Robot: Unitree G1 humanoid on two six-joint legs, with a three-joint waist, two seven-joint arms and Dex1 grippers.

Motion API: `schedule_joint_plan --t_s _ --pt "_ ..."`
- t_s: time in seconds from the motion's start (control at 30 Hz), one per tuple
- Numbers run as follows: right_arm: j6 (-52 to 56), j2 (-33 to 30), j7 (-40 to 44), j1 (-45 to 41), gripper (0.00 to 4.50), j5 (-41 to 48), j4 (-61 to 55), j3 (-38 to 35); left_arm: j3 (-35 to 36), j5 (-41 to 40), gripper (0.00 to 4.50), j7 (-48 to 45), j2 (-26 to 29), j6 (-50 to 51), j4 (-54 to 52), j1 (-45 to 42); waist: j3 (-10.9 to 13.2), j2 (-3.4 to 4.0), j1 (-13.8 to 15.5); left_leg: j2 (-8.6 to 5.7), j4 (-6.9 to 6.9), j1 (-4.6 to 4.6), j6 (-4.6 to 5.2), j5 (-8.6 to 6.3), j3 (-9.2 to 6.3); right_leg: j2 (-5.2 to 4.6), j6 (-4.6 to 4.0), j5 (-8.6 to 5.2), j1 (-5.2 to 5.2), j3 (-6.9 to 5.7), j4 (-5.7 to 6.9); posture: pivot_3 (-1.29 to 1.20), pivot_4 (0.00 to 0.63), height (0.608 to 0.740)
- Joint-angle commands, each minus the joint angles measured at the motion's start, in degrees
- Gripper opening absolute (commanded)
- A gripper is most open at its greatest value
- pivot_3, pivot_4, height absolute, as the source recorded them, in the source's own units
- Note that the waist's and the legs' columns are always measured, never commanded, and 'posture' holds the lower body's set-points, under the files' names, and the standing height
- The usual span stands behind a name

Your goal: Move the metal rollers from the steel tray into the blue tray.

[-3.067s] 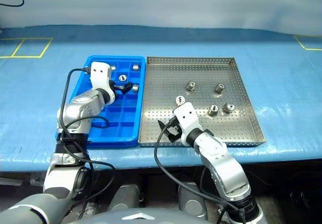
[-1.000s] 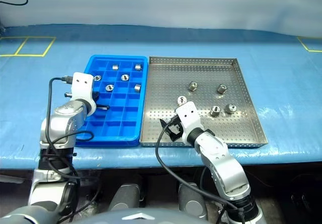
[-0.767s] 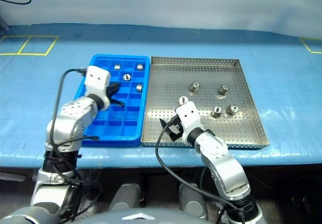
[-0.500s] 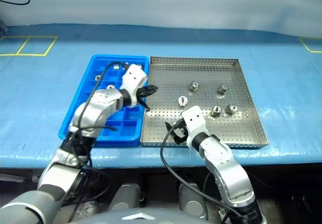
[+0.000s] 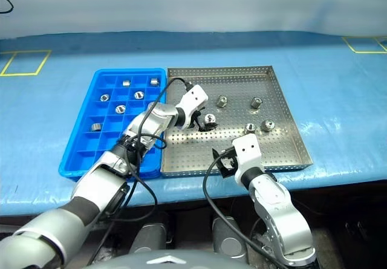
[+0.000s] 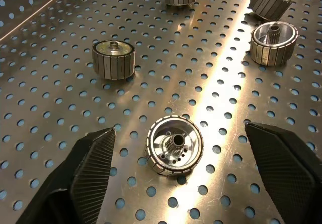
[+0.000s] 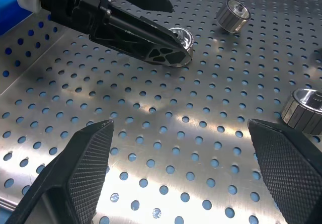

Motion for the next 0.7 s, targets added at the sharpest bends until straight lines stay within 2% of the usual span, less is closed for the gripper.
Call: schedule_joint_plan --t_s 0.03,0.6,0.7 --pt "-0.72 0.47 -0.71 0.33 4.50 -0.22 -2.90 -0.49 -0.13 2.14 4.49 0.51 -0.91 -2.69 2.33 -2.07 0.00 0.00 -0.08 0.00 0.00 -0.01 0.00 0.00 0.00 0.00 0.01 0.01 0.00 0.00 0.00 -0.19 0.150 0.740" --pt "-0.97 0.15 -0.12 -1.03 4.50 -0.40 -2.15 -0.35 4.23 4.76 4.49 6.75 -5.57 -9.55 13.15 -3.14 0.00 0.00 -0.20 -0.02 0.06 -0.05 0.00 0.00 -0.01 0.00 0.17 0.10 0.00 0.01 -0.01 -0.19 0.150 0.740" --pt "-0.92 0.04 -0.03 -1.19 4.50 -0.47 -2.07 -0.27 4.78 4.76 3.96 7.46 -5.75 -10.02 13.92 -3.17 0.00 0.00 -0.24 -0.02 0.06 -0.04 0.00 0.00 0.00 0.00 0.18 0.10 0.00 0.02 -0.01 -0.19 0.150 0.740"
